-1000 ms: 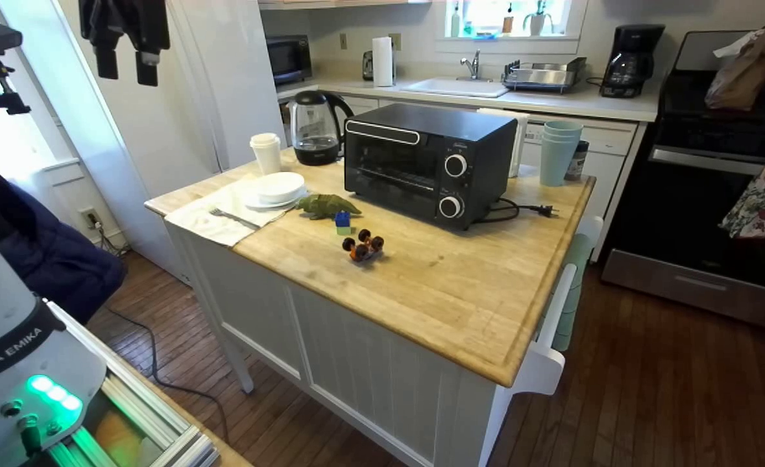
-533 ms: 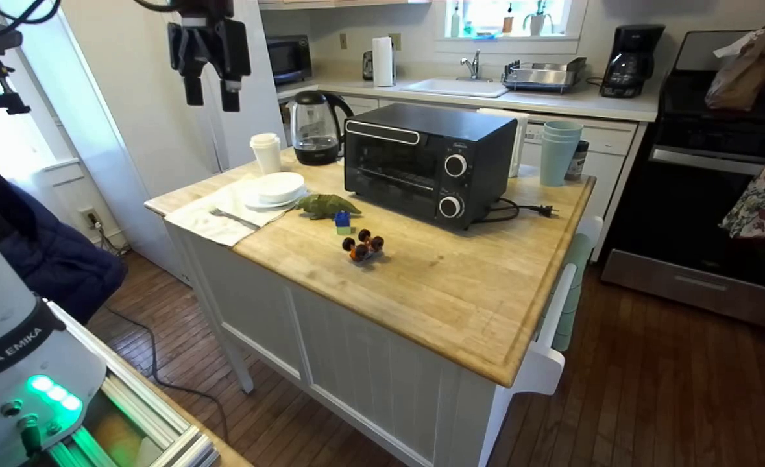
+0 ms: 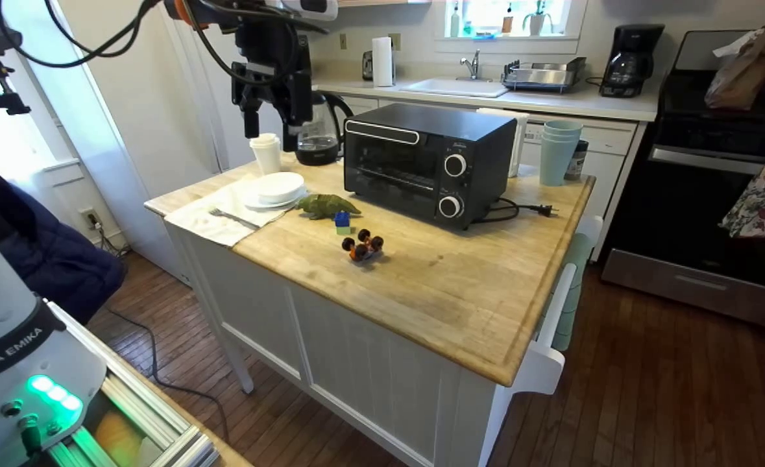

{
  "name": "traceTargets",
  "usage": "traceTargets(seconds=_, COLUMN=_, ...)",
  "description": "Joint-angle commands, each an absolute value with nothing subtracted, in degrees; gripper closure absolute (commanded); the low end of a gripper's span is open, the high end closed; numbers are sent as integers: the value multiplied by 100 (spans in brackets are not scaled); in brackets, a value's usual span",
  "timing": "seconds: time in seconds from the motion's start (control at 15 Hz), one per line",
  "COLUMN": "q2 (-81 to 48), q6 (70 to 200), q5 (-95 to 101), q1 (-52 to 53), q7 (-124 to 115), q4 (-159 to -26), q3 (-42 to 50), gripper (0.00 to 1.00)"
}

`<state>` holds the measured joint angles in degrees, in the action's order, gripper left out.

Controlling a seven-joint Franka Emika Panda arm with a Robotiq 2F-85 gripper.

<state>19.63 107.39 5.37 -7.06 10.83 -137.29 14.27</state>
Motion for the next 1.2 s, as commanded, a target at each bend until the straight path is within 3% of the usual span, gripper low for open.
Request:
traceTargets(seconds=0.0, q2=1934, q6=10734, q5=508, q1=-808, q7=1110, q4=-13723, q3=1331, gripper=0)
traceTargets(seconds=0.47, q2=1968, q6=10733, q5=510, q1=-805, q7=1107, q4=-13723, q3=1303, gripper=0)
traceTargets(seconds=1.13, q2=765, q6=11950, q5=177, q1=-1065, q7=1042, q4=-13420, q3=1518, gripper=0)
